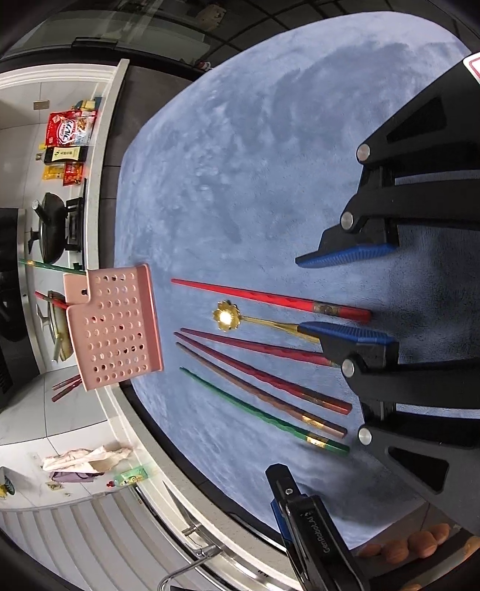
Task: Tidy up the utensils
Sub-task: 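Move both open tools back down toward the remaining chopsticks, then close the right tool on a red chopstick while the left tool grasps a green chopstick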
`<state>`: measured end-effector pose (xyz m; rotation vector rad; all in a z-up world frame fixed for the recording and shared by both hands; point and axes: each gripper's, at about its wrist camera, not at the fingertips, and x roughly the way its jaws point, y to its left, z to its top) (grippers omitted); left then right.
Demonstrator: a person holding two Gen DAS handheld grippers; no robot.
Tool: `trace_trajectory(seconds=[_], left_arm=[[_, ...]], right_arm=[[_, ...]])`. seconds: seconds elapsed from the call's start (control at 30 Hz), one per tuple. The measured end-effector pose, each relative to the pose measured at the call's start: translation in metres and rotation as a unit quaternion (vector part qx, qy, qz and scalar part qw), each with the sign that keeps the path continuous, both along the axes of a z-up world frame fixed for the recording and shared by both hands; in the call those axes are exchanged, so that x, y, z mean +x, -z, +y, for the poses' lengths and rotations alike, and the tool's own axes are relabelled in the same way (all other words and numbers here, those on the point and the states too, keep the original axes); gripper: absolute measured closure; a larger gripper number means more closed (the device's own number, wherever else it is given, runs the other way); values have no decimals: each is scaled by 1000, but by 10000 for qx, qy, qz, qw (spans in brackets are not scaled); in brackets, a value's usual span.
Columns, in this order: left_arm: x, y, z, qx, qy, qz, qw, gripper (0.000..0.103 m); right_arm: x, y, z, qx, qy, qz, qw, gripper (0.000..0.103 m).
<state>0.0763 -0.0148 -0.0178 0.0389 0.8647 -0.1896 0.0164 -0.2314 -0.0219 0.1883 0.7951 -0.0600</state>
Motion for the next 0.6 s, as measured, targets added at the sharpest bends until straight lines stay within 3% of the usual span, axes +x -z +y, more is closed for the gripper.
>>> trace_trajectory(seconds=[0.4,0.6], left_arm=[[-2,7,-2,29,44,106,9999,46],[-3,9,-3,-6,59,160,9999,46]], right_arm=[[5,14,6,72,-80,195,9998,90],[6,18,6,86,-127,214,9997,90]])
